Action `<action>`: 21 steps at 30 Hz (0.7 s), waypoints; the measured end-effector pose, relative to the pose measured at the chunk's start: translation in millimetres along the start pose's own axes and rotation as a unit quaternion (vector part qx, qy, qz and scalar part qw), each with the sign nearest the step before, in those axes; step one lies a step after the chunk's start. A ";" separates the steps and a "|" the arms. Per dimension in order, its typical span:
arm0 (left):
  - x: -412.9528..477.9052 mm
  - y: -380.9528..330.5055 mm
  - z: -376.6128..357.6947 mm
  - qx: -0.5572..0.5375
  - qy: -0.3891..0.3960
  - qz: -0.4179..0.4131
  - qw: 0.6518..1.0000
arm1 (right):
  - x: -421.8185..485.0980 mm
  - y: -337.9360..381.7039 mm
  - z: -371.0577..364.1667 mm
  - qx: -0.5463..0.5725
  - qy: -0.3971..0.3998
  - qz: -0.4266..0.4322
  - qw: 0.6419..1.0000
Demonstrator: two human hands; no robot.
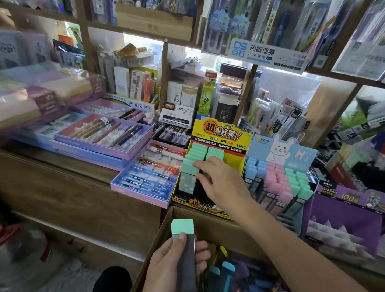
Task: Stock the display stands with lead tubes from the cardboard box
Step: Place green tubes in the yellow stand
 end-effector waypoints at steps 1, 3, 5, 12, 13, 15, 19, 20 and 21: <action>-1.0 -1.0 -0.8 0.007 0.002 -0.009 1.000 | -0.8 -0.9 -0.5 -0.001 0.005 -0.008 1.000; -2.7 -3.7 -1.8 0.020 0.002 -0.031 0.999 | -5.4 -2.3 1.2 0.020 -0.005 -0.026 0.999; -3.1 -5.1 -2.6 0.027 0.003 -0.051 0.998 | -14.9 -0.8 4.0 0.078 -0.031 -0.045 0.995; 2.2 -4.8 -3.1 0.062 0.017 -0.094 0.994 | -67.5 2.4 -40.1 0.178 0.133 -0.174 0.959; 3.5 -4.1 -4.0 0.075 0.022 -0.096 0.992 | -73.0 4.9 -46.2 0.190 0.158 -0.183 0.952; 5.0 -3.6 -6.7 0.095 0.032 -0.101 0.990 | -80.9 10.6 -55.9 0.230 0.190 -0.195 0.934; 6.1 -1.7 -8.0 0.090 0.041 -0.094 0.991 | -85.5 11.8 -59.5 0.280 0.211 -0.206 0.913; 6.5 -1.2 -7.4 0.082 0.040 -0.092 0.992 | -86.3 11.0 -58.4 0.299 0.217 -0.210 0.905; 8.1 -0.8 -6.1 0.074 0.032 -0.088 0.993 | -87.1 9.3 -56.9 0.318 0.221 -0.215 0.896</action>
Point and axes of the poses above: each hand's wrist, its own x-axis towards the middle knuckle, its own z-axis out of the back of the hand, y = z × x, the point moved 9 cm from there along x, towards the middle knuckle, and after that the axes turned 6 degrees about z, right-handed, at the moved point
